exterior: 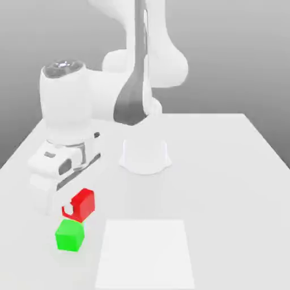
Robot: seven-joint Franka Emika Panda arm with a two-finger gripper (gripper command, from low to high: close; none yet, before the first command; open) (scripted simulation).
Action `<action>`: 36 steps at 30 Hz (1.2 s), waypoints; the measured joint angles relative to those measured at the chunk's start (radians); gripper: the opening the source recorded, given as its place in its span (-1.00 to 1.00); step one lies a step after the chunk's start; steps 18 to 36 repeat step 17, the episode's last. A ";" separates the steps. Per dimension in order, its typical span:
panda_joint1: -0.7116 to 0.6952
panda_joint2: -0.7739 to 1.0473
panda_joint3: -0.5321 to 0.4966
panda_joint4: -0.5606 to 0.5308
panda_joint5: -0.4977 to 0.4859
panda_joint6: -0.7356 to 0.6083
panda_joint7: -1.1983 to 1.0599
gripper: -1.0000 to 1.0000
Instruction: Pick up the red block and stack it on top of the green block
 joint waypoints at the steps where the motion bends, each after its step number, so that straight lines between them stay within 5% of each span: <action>1: -0.013 -0.005 -0.011 -0.004 0.003 -0.004 -0.054 -1.00; 13: -0.016 0.184 0.022 0.005 0.178 0.166 -0.231 -1.00; 14: -0.023 0.204 0.031 0.005 0.196 0.184 -0.244 1.00; 36: -0.023 0.204 0.031 0.005 0.196 0.184 -0.244 1.00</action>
